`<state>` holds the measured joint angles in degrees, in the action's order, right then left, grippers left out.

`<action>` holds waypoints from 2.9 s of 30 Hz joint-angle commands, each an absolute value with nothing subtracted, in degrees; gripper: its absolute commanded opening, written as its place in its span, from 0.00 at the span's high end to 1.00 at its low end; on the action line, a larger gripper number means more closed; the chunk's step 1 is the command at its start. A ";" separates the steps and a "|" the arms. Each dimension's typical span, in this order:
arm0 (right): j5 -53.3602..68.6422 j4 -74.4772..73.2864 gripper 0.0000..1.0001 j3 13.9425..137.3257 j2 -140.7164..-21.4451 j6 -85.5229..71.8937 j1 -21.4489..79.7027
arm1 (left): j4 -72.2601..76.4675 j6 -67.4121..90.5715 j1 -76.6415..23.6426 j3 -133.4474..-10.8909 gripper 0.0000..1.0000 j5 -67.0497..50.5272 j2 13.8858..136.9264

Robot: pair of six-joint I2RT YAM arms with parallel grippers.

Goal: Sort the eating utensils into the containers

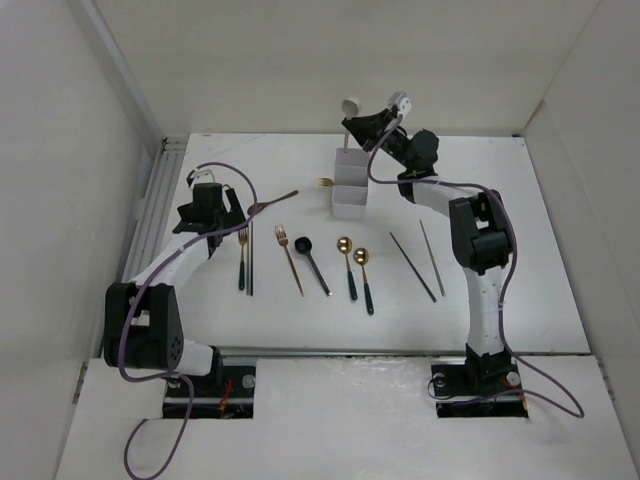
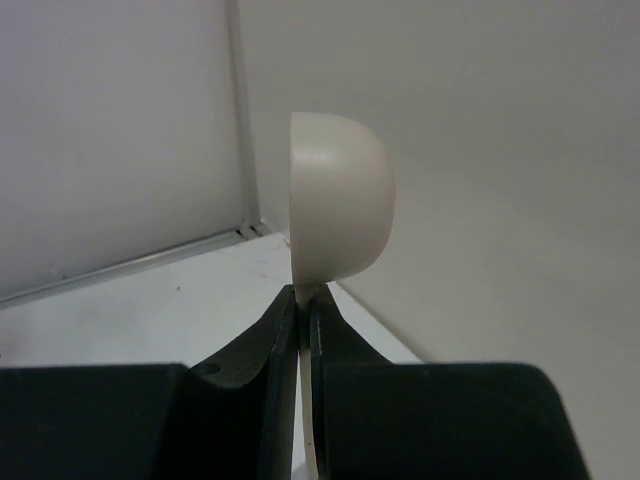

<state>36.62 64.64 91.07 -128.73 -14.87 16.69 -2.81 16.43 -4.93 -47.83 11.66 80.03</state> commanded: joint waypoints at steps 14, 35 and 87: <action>32.62 54.14 1.00 92.65 -127.45 -12.83 16.88 | -7.29 18.02 -5.10 -53.53 0.15 14.06 86.57; 24.97 46.85 0.32 78.59 -113.13 -6.15 17.93 | -12.74 8.26 -4.58 -52.29 0.43 -2.10 86.67; 11.43 29.79 0.40 58.62 -84.47 2.64 17.41 | -34.89 -1.58 -9.40 -61.52 0.78 -1.23 99.31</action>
